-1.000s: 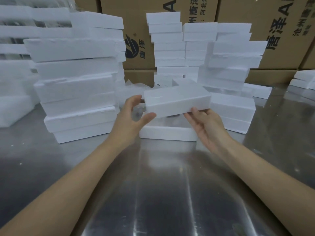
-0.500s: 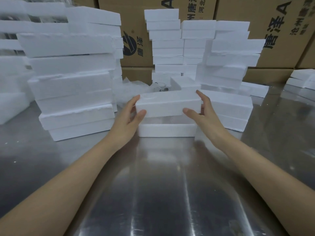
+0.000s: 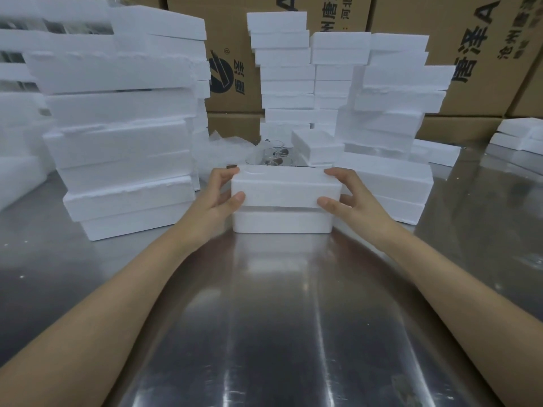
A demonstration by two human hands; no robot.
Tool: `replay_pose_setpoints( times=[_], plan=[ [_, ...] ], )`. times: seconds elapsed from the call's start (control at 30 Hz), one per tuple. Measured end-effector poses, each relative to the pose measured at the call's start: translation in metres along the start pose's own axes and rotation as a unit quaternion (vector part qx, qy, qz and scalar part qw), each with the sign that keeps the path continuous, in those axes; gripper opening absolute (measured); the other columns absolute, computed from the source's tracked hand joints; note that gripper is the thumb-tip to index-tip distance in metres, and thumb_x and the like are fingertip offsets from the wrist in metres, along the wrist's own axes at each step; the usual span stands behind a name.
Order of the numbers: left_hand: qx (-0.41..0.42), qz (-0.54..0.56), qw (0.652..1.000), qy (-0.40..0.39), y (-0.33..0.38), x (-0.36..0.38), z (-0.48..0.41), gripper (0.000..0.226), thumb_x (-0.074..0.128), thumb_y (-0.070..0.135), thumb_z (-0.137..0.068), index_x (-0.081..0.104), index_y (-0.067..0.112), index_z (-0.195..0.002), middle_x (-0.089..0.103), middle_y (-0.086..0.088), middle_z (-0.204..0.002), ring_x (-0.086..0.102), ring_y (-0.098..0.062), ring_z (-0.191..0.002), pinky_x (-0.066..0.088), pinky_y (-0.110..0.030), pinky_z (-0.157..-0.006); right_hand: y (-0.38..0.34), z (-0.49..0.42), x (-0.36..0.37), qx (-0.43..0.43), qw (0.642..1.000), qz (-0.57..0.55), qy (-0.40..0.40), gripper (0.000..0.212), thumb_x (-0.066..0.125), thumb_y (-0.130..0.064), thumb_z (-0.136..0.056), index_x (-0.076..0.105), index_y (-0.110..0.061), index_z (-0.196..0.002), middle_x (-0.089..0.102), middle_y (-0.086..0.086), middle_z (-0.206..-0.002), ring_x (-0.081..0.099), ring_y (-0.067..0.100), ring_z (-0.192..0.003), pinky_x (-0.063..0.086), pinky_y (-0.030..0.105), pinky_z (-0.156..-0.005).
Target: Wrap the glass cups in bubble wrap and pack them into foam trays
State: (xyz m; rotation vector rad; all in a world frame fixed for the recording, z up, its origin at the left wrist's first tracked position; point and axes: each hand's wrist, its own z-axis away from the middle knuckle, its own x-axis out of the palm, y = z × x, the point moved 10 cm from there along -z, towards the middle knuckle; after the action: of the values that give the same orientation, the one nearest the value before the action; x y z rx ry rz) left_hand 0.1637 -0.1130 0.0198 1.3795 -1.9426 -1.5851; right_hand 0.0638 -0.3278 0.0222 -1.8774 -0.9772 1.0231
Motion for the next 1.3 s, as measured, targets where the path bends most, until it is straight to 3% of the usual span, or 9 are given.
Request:
replay_pose_setpoints(
  times=[0.27, 0.37, 0.47, 0.6, 0.73, 0.9, 1.13, 1.2, 1.3],
  plan=[
    [-0.013, -0.004, 1.0, 0.005, -0.005, -0.003, 0.0, 0.047, 0.05, 0.06, -0.086, 0.032, 0.04, -0.125, 0.037, 0.014, -0.143, 0.046, -0.003, -0.127, 0.039, -0.039, -0.109, 0.0, 0.0, 0.001, -0.034, 0.999, 0.028, -0.024, 0.04, 0.072, -0.026, -0.084, 0.053, -0.05, -0.11, 0.042, -0.028, -0.133, 0.057, 0.001, -0.111, 0.047, 0.01, -0.082],
    [-0.031, 0.012, 0.999, 0.023, -0.007, -0.002, -0.002, 0.046, 0.052, 0.062, -0.084, 0.034, 0.041, -0.121, 0.039, 0.012, -0.142, 0.049, 0.005, -0.121, 0.042, -0.033, -0.106, -0.004, 0.001, 0.005, -0.051, 0.996, 0.068, -0.025, 0.048, 0.07, -0.029, -0.085, 0.046, -0.067, -0.103, 0.037, -0.018, -0.141, 0.053, -0.001, -0.112, 0.043, 0.004, -0.079],
    [-0.033, 0.021, 0.999, 0.025, -0.006, 0.001, -0.003, 0.035, 0.054, 0.045, -0.089, 0.034, 0.037, -0.117, 0.04, 0.01, -0.141, 0.048, 0.011, -0.115, 0.043, -0.023, -0.098, -0.005, 0.002, 0.004, -0.062, 0.994, 0.083, -0.022, 0.044, 0.069, -0.025, -0.086, 0.046, -0.056, -0.107, 0.032, -0.015, -0.145, 0.053, 0.002, -0.11, 0.042, 0.003, -0.078],
    [-0.035, 0.02, 0.999, 0.015, -0.008, 0.002, -0.003, 0.035, 0.05, 0.035, -0.096, 0.03, 0.03, -0.125, 0.039, 0.007, -0.143, 0.048, 0.007, -0.117, 0.041, -0.028, -0.103, -0.005, 0.002, 0.004, -0.071, 0.992, 0.102, -0.02, 0.041, 0.068, -0.023, -0.087, 0.044, -0.039, -0.116, 0.031, -0.028, -0.136, 0.049, 0.012, -0.118, 0.042, 0.004, -0.081],
    [-0.036, 0.02, 0.999, 0.01, -0.009, 0.001, -0.003, 0.038, 0.048, 0.038, -0.095, 0.03, 0.03, -0.127, 0.043, 0.005, -0.141, 0.051, -0.001, -0.12, 0.041, -0.03, -0.106, -0.006, 0.001, 0.006, -0.08, 0.988, 0.133, -0.024, 0.039, 0.065, -0.032, -0.089, 0.04, -0.05, -0.114, 0.027, -0.021, -0.143, 0.043, 0.013, -0.128, 0.044, 0.025, -0.1],
    [-0.024, -0.024, 0.999, -0.006, -0.006, 0.001, 0.001, 0.05, 0.047, 0.05, -0.086, 0.029, 0.03, -0.129, 0.047, 0.021, -0.128, 0.052, 0.023, -0.104, 0.045, -0.009, -0.088, -0.003, 0.001, 0.009, -0.071, 0.983, 0.162, -0.042, 0.041, 0.057, -0.047, -0.09, 0.032, -0.069, -0.114, 0.016, -0.026, -0.148, 0.034, 0.014, -0.138, 0.037, 0.042, -0.11],
    [-0.041, -0.019, 0.999, 0.01, -0.018, 0.001, 0.002, 0.065, 0.058, 0.046, -0.089, 0.025, 0.032, -0.142, 0.058, 0.022, -0.128, 0.055, 0.007, -0.116, 0.044, -0.019, -0.097, -0.005, 0.001, 0.006, -0.047, 0.996, 0.078, -0.007, 0.027, 0.055, -0.034, -0.096, 0.046, -0.056, -0.109, 0.041, -0.054, -0.113, 0.051, 0.0, -0.118, 0.044, 0.043, -0.103],
    [-0.035, -0.048, 0.998, 0.017, -0.017, 0.001, 0.002, 0.066, 0.062, 0.049, -0.087, 0.031, 0.035, -0.143, 0.057, 0.026, -0.129, 0.053, 0.01, -0.116, 0.043, -0.01, -0.091, -0.004, 0.0, 0.003, -0.038, 0.998, 0.055, 0.002, 0.022, 0.054, -0.031, -0.096, 0.047, -0.049, -0.108, 0.045, -0.053, -0.108, 0.056, 0.008, -0.113, 0.048, 0.044, -0.099],
    [-0.011, -0.07, 0.997, 0.016, -0.009, 0.002, 0.002, 0.057, 0.065, 0.044, -0.087, 0.041, 0.036, -0.139, 0.056, 0.034, -0.124, 0.05, 0.016, -0.115, 0.039, 0.002, -0.082, -0.005, 0.001, 0.001, -0.033, 0.999, 0.042, 0.002, 0.022, 0.055, -0.03, -0.096, 0.048, -0.046, -0.108, 0.045, -0.056, -0.104, 0.056, -0.005, -0.106, 0.052, 0.038, -0.094]
  ],
)
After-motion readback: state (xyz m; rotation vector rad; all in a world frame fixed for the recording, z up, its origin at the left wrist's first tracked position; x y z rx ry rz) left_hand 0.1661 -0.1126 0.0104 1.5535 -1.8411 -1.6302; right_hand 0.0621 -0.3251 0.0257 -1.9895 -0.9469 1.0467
